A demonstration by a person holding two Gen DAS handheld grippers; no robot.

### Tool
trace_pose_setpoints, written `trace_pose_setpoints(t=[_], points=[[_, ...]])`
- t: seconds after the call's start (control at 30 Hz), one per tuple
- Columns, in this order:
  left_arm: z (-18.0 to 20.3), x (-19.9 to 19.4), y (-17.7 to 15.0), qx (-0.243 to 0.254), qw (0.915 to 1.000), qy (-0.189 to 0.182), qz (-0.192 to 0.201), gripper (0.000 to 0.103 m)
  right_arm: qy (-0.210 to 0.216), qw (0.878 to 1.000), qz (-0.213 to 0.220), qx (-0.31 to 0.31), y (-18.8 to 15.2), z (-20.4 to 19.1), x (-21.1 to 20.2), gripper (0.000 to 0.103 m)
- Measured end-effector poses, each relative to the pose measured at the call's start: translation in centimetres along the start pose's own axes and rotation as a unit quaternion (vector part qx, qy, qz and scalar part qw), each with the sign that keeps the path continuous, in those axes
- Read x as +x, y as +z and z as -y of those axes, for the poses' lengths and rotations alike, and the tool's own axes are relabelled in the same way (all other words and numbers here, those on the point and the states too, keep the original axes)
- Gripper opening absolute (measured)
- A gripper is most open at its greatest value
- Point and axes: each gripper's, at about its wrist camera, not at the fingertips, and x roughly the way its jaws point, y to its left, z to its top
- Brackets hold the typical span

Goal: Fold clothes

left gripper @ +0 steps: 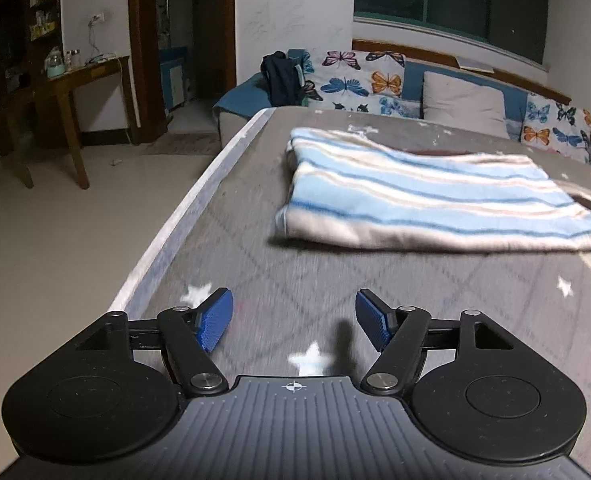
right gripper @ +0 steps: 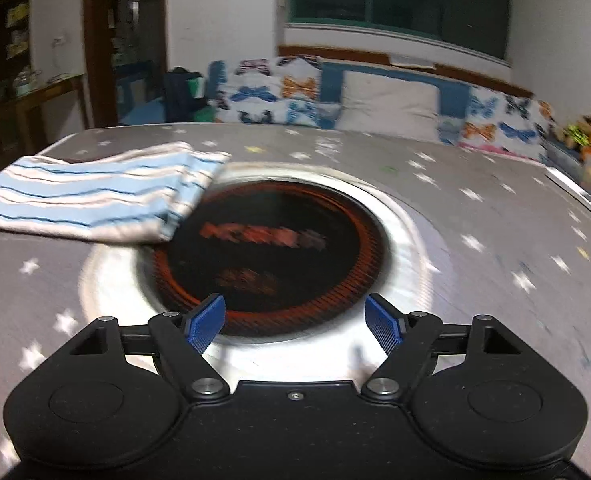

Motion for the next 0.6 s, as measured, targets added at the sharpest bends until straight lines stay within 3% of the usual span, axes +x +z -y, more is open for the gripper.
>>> trace_pose_setpoints(t=[0.3, 0.47, 0.6], points=[[-0.1, 0.7, -0.9, -0.003, 1.0000, -0.001, 0.004, 0.081, -0.041, 0.998, 0.005, 0.045, -2.1, 4.4, 0.9, 0.085], [0.2, 0.9, -0.9, 0.006, 1.0000, -0.001, 0.000, 0.085, -0.045, 0.998, 0.003, 0.053, -2.5, 5.4, 1.9, 0.087], [0.4, 1.0, -0.9, 0.008, 1.0000, 0.002, -0.004, 0.089, -0.037, 0.998, -0.002, 0.058, -2.9, 5.6, 2.3, 0.095]])
